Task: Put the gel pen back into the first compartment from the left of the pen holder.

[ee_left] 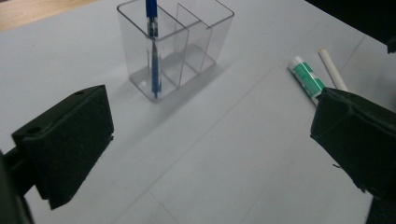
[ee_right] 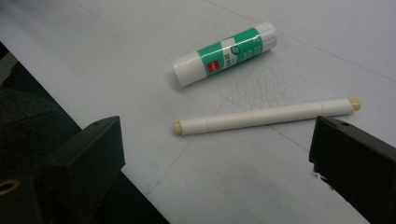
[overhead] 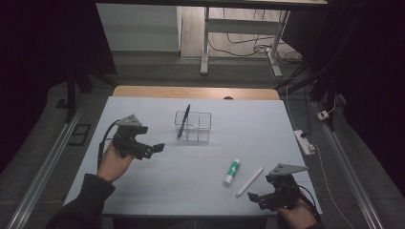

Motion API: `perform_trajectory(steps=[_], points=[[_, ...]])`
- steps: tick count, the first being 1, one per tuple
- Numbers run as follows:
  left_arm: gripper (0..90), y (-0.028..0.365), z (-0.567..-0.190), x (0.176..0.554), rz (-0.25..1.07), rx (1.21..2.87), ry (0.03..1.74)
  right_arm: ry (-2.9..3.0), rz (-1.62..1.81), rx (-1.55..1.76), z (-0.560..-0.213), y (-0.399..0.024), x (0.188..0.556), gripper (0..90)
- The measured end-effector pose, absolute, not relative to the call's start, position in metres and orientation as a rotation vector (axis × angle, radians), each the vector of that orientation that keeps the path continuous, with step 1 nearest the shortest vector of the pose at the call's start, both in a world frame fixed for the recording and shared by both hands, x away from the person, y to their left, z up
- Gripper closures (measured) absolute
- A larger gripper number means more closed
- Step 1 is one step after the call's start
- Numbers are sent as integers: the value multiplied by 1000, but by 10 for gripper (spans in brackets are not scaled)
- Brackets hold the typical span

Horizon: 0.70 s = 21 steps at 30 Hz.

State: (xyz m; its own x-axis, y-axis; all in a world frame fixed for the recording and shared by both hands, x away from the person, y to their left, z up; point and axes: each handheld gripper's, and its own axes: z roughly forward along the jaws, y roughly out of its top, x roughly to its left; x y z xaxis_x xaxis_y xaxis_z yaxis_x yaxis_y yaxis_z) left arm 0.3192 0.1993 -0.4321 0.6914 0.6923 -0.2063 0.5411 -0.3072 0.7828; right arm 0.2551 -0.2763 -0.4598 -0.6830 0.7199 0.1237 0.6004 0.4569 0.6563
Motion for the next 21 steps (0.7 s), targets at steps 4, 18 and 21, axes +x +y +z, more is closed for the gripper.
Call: perform_trajectory(steps=[4,18,21], points=[[0,208,-435,300,190,1989,960,2532,1034,1159,-460,-276,255,29],[0,243,-454,240,173,1946,1083,2530,1033,1152,-459,-276,255,27],[0,251,-460,227,165,1946,1119,2529,1035,1153,-460,-276,255,27]])
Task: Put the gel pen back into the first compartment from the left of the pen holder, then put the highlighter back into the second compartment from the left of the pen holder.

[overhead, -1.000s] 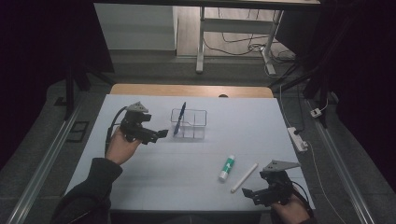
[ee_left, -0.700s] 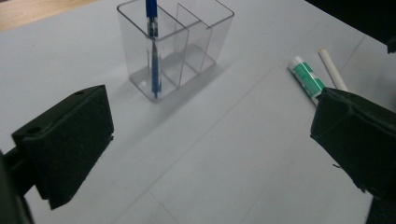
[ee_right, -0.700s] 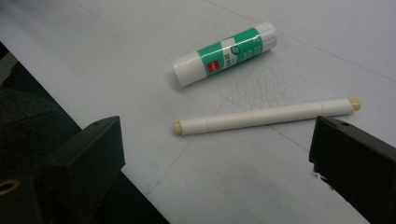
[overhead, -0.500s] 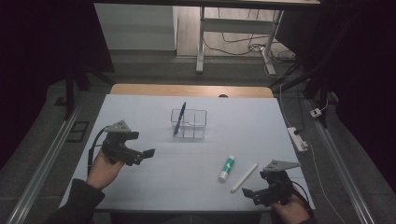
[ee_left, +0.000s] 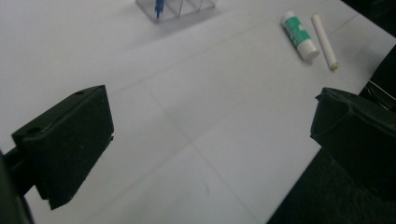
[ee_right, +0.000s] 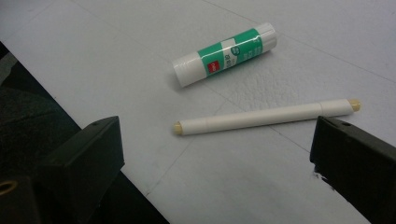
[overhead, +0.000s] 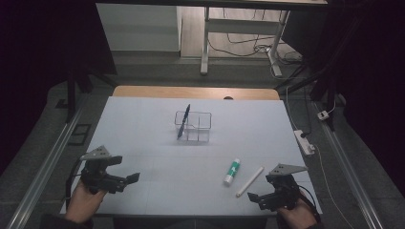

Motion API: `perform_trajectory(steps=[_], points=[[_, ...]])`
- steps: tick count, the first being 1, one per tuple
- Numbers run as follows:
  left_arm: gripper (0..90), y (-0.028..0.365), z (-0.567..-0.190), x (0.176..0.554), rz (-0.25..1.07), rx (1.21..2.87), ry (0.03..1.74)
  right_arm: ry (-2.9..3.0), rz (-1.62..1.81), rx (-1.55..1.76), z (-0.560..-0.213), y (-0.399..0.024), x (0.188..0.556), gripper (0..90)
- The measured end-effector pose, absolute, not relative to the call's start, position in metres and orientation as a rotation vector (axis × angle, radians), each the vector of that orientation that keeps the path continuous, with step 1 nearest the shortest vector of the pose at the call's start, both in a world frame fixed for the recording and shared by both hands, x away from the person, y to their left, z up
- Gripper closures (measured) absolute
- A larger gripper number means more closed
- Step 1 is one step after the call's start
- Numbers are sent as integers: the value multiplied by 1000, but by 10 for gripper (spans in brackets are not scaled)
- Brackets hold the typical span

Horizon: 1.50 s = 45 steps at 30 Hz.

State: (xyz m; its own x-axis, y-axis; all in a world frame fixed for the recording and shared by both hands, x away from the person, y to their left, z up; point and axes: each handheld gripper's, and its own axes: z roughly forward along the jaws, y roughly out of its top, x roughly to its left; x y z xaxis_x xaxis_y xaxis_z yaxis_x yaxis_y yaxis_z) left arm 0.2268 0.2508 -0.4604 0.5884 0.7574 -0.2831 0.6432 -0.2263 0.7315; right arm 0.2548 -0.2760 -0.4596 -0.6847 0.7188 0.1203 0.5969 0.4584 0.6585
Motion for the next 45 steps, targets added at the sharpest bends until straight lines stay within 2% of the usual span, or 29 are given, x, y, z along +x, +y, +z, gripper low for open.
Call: perform_trajectory(steps=[5,11,28,34,45], points=[[0,263,-471,206,162,1957,1170,2531,1030,1152,-459,-276,255,27],[0,269,-474,189,235,1986,1214,2532,1027,1152,-460,-275,255,27],[0,268,-476,192,215,2000,1236,2458,1011,1172,-454,-277,255,0],[0,268,-476,192,205,2005,1236,2418,996,1176,-450,-282,268,0],[1,269,-476,193,194,2003,1236,2427,859,1183,-471,-293,302,0]])
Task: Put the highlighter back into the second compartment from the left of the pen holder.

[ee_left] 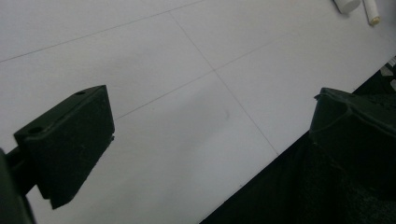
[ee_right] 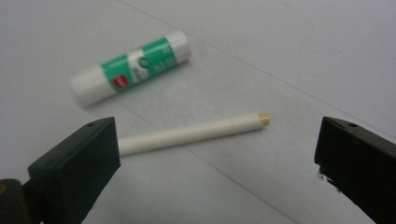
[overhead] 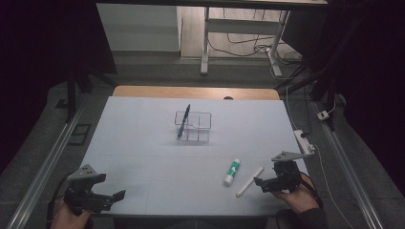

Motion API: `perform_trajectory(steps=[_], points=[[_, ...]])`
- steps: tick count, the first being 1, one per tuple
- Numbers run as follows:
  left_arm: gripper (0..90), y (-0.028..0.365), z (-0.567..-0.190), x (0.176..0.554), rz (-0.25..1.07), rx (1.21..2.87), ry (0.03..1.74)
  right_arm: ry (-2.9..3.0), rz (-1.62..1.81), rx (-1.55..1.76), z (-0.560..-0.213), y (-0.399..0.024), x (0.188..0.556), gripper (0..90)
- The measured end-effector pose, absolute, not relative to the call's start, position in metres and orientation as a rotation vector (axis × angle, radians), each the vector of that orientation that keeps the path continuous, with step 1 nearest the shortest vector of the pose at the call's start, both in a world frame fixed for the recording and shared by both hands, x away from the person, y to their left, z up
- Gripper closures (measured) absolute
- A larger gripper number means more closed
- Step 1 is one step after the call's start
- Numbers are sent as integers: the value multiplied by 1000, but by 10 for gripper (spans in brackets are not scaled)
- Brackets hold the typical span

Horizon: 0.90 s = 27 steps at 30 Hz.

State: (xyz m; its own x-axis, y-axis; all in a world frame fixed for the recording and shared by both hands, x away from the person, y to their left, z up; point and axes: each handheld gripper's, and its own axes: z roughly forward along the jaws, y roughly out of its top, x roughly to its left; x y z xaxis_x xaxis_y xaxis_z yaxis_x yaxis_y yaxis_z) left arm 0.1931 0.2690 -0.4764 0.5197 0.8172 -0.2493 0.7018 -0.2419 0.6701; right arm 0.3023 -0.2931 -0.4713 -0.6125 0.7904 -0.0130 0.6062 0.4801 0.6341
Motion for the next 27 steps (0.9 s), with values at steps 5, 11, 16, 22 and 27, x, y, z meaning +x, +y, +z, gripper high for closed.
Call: perform_trajectory(steps=[5,11,16,22,27], points=[[2,270,-476,193,189,1998,1236,2451,776,1183,-483,-299,317,7],[5,270,-477,194,185,1997,1241,2450,762,1199,-486,-302,327,59],[7,270,-477,194,182,1998,1240,2446,718,1208,-487,-307,335,214],[7,270,-477,194,181,1999,1240,2491,683,1220,-487,-308,342,495],[8,270,-477,194,180,1997,1240,2555,664,1221,-489,-308,346,749]])
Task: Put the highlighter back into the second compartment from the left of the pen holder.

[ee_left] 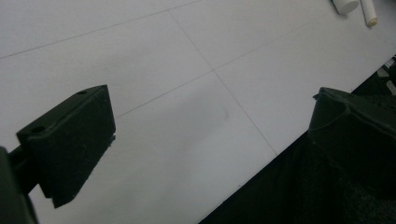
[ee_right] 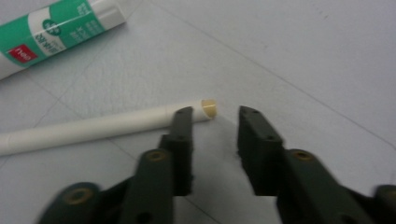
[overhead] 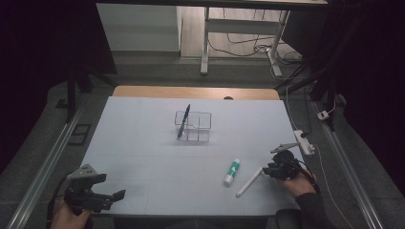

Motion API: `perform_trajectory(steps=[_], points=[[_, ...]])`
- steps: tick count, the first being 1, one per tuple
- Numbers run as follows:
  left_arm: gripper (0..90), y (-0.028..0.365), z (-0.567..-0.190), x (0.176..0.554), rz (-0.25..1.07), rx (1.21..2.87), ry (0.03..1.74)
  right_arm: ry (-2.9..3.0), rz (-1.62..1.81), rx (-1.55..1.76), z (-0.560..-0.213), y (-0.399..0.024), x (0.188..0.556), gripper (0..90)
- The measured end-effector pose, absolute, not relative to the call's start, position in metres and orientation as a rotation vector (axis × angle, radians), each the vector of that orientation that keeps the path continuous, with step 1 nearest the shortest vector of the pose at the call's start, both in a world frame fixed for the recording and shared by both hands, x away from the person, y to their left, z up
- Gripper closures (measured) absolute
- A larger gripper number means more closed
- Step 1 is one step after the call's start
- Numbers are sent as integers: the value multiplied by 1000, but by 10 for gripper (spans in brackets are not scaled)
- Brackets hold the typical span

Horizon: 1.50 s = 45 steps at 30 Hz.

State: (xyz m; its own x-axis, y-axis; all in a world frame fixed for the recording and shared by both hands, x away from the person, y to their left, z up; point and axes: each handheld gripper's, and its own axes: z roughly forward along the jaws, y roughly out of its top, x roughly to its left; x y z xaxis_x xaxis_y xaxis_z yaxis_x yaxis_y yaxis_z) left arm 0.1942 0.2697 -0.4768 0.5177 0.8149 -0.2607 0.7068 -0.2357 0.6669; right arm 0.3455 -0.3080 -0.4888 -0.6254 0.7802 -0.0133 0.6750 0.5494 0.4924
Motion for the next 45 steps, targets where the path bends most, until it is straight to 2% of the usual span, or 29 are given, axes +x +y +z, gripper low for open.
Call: perform_trajectory(steps=[3,4,45], points=[[8,270,-477,194,180,1999,1239,2600,653,1215,-490,-306,346,879],[8,270,-477,194,180,1999,1239,2606,645,1210,-491,-306,346,899],[17,269,-478,197,162,2009,1251,2644,667,1104,-500,-261,396,899]])
